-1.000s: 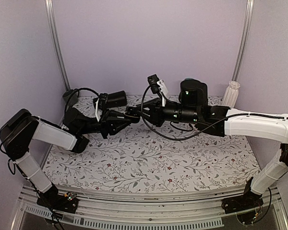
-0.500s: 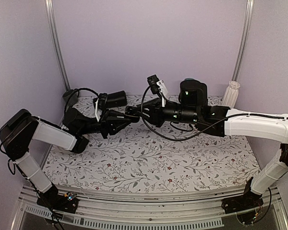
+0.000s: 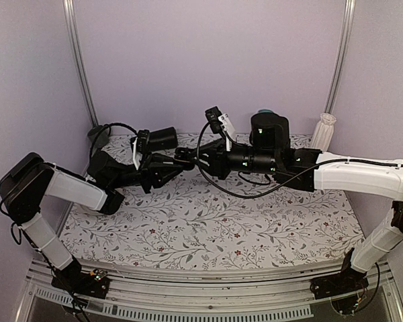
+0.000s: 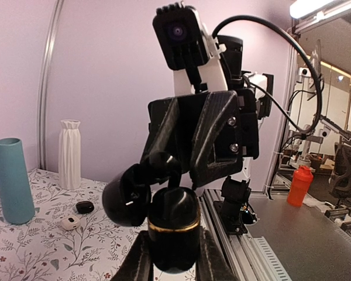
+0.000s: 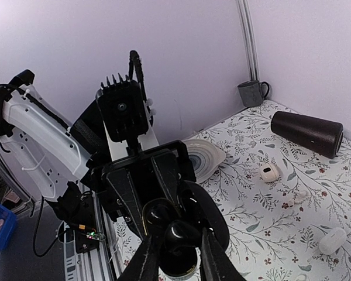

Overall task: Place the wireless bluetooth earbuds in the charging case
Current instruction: Insert the right earbud into the right side groove of the charging case.

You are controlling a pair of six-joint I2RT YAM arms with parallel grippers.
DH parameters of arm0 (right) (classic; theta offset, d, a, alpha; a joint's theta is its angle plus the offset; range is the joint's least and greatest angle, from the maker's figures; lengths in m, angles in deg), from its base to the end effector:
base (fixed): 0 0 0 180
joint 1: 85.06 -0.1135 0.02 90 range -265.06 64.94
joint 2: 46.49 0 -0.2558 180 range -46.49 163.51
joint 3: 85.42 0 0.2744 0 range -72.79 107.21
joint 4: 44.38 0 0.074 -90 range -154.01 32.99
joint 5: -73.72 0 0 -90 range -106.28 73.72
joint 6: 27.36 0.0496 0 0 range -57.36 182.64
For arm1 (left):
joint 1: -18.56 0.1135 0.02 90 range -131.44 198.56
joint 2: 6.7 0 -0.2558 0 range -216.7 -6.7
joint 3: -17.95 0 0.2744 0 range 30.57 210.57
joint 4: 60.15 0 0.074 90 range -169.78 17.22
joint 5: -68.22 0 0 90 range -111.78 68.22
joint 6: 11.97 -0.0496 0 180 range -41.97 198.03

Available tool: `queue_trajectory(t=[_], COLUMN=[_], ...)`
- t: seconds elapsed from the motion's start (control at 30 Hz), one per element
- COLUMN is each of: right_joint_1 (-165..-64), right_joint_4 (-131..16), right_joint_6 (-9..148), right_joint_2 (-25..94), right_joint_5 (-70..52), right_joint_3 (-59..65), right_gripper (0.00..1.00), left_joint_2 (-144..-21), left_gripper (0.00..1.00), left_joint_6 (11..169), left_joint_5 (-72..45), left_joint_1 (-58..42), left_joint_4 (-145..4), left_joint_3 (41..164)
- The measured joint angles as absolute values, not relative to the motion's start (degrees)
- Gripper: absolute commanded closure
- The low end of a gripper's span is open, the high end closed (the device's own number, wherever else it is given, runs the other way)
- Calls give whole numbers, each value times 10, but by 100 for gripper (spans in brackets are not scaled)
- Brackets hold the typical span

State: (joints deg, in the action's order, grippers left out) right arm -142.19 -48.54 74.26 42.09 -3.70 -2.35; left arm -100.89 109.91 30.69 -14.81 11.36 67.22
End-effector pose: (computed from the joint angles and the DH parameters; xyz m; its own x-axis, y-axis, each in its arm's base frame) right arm 0.2121 0.3481 0.3223 -0.2779 -0.0678 -0.9582 -0.8987 0.3706 0.2344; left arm 0.2508 -0.2123 0.2215 -0.1723 -0.2717 -0.9468 0.9849 -0.0293 -0.1709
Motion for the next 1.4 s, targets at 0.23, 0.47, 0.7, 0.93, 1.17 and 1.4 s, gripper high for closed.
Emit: queue_trajectory(t=[0.23,0.47,0.7,0.93,1.17,1.4], right_joint_1=[-1422,-1424,-1424,-1424,-1424,-1424], right_joint_4=[-489,-499,-504,-530,-552,-566], right_joint_6=[741,742,742,745,748,754], right_joint_2=[420,419,419,419,419,420], right_joint_5=[-40,-52,-58,-70,-82,-87], right_joint_3=[-24,-24,-24,-24,-24,-22], right_gripper=[72,71,69,68,68,67], left_joint_2=[-1009,-1009,-999,-986,-977,-977], left_gripper=[100,100,100,100,100,100], left_joint_6=[1096,1088,1072,1052,1041,1035], left_joint_5=[306,303,299,283,274,271], left_joint_1=[-148,-148,-148,-147,-147,-148], left_joint_4=[113,102,79,58,58,56], left_joint_3=[672,672,672,672,672,672])
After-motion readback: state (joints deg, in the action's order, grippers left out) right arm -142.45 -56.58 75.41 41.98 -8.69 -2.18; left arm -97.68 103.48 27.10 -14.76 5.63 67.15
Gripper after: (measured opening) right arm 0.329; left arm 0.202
